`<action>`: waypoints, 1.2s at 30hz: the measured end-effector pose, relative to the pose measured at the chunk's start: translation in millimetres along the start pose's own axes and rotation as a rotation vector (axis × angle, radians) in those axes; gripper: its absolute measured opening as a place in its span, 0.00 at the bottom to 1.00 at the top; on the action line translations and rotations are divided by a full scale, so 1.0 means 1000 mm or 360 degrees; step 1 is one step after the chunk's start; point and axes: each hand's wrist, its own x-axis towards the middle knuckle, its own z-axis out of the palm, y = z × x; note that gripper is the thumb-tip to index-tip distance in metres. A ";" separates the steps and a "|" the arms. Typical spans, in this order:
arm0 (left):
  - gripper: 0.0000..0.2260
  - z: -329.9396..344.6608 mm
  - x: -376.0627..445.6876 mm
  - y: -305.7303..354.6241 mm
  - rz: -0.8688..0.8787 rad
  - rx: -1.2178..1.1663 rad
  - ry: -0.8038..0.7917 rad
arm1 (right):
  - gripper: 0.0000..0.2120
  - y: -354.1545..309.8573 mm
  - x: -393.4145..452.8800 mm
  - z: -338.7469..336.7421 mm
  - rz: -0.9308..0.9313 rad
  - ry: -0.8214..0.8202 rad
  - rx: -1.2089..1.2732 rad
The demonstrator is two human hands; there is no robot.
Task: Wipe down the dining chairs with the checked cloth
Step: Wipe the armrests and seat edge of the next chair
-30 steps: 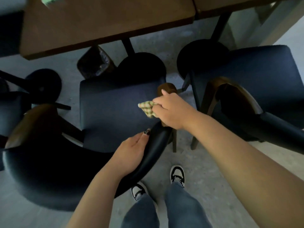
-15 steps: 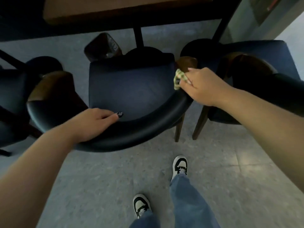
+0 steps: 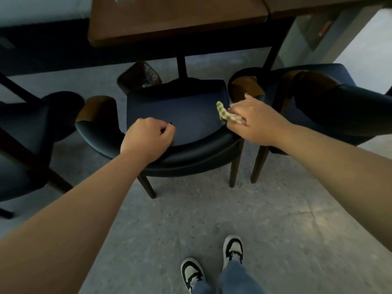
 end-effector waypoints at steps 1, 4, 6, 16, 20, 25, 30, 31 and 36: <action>0.19 0.001 0.000 -0.001 0.0005 -0.0020 0.0028 | 0.16 0.002 0.000 0.003 0.0007 0.0009 -0.0004; 0.17 0.000 -0.001 -0.003 0.0177 0.0015 -0.0106 | 0.16 0.005 0.006 -0.006 0.0099 -0.0013 -0.0035; 0.14 -0.008 -0.002 -0.007 0.0350 0.0105 -0.0395 | 0.15 0.015 0.016 -0.016 0.0221 -0.0012 -0.0123; 0.18 -0.014 0.004 -0.026 0.0320 0.0338 -0.0626 | 0.12 -0.044 0.003 0.000 -0.0134 0.0046 -0.0317; 0.17 -0.014 0.006 -0.027 0.0301 0.0279 -0.0628 | 0.18 0.014 0.025 -0.028 0.0152 -0.0128 -0.0462; 0.17 -0.014 0.004 -0.027 0.0289 0.0251 -0.0611 | 0.17 -0.006 0.016 0.002 0.0490 0.0090 -0.0223; 0.14 -0.014 0.005 -0.024 0.0287 0.0238 -0.0622 | 0.17 -0.033 0.001 -0.021 -0.0115 -0.0246 -0.0348; 0.14 -0.014 0.005 -0.024 0.0292 0.0242 -0.0622 | 0.16 -0.025 0.004 -0.029 -0.0053 -0.0297 -0.0288; 0.14 -0.014 0.005 -0.026 0.0287 0.0230 -0.0591 | 0.15 0.016 0.020 -0.023 0.0608 0.0031 0.0141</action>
